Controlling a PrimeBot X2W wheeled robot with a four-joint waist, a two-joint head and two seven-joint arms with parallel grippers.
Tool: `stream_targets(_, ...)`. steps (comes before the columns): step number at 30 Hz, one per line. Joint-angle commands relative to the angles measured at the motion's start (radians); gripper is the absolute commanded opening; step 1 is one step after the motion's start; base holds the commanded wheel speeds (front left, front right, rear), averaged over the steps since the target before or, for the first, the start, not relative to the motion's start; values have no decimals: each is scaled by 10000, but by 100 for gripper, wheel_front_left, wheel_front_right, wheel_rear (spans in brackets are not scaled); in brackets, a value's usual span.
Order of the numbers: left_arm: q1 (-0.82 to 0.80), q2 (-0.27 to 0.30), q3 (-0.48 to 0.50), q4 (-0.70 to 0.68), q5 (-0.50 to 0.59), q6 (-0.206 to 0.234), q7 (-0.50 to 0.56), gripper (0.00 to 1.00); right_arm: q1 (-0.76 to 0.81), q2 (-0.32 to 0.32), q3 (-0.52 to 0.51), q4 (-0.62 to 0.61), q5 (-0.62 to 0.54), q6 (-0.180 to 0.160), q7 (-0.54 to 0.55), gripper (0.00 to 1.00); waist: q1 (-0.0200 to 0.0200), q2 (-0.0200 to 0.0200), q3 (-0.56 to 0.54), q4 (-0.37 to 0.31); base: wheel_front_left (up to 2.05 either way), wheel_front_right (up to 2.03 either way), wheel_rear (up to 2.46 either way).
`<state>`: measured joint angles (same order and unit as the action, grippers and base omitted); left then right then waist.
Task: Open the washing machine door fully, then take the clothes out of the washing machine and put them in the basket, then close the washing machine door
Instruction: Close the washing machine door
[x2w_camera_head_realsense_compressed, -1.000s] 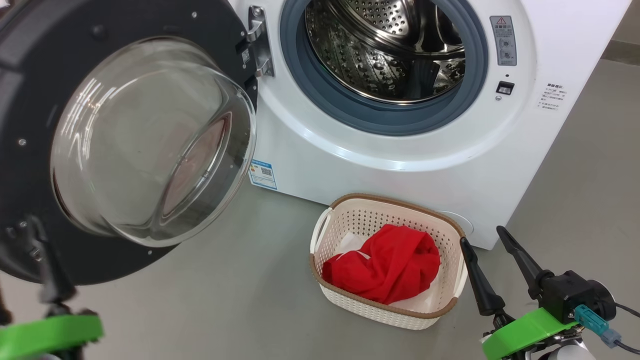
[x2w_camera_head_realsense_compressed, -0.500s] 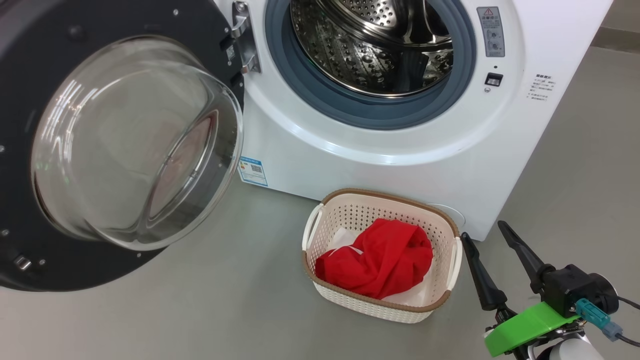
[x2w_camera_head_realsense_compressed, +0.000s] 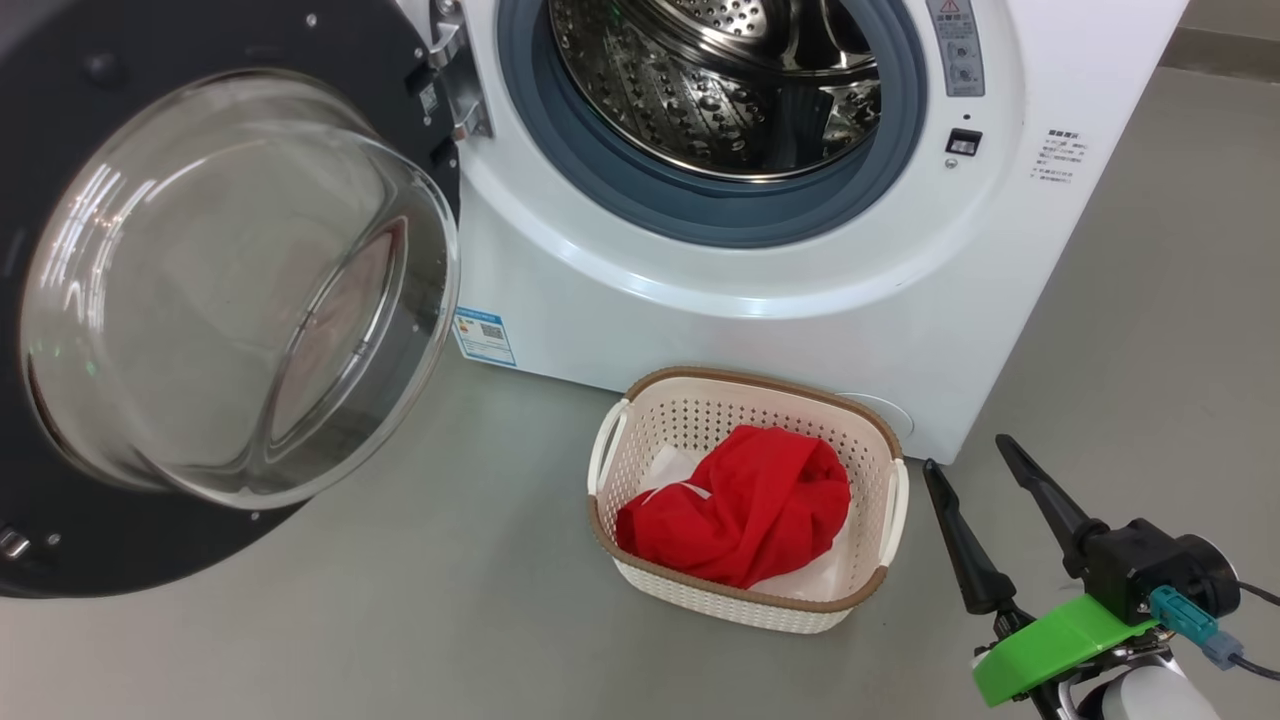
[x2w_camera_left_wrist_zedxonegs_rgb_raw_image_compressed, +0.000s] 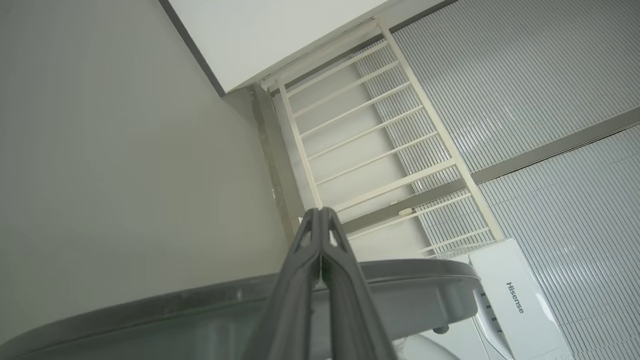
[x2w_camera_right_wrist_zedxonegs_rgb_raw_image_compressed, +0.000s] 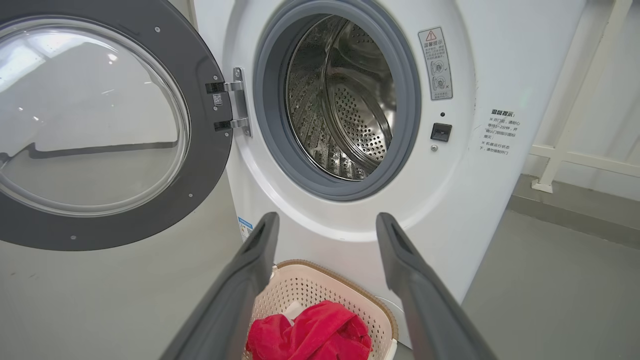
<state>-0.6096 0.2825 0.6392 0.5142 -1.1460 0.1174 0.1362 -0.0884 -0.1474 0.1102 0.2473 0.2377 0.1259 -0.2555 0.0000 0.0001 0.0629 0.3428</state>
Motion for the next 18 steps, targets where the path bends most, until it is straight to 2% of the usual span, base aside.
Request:
stream_targets(1, -338, 779, 136, 38, -139, 93, 429, 0, -372, -145, 263, -187, 51, 48, -63, 100, 0, -1, 29, -48, 0, 0, 0)
stream_targets(7, -689, 1461, 71, 1010, -477, 368, 1628, 0, -464, -226, 471, -21, 117, 48, -63, 100, 0, -1, 90, -227, 0, 0, 0)
stream_targets(11, -784, 1762, 26, 1286, -750, 286, 2427, 0, -513, -297, 583, 91, 182, 48, -63, 100, 0, -1, 123, -357, 0, 0, 0)
stream_targets(18, -686, 1822, -80, 1244, -1157, 275, 3584, 0, -590, -380, 701, 193, 266, 48, -63, 100, 0, -1, 209, -500, 0, 0, 0)
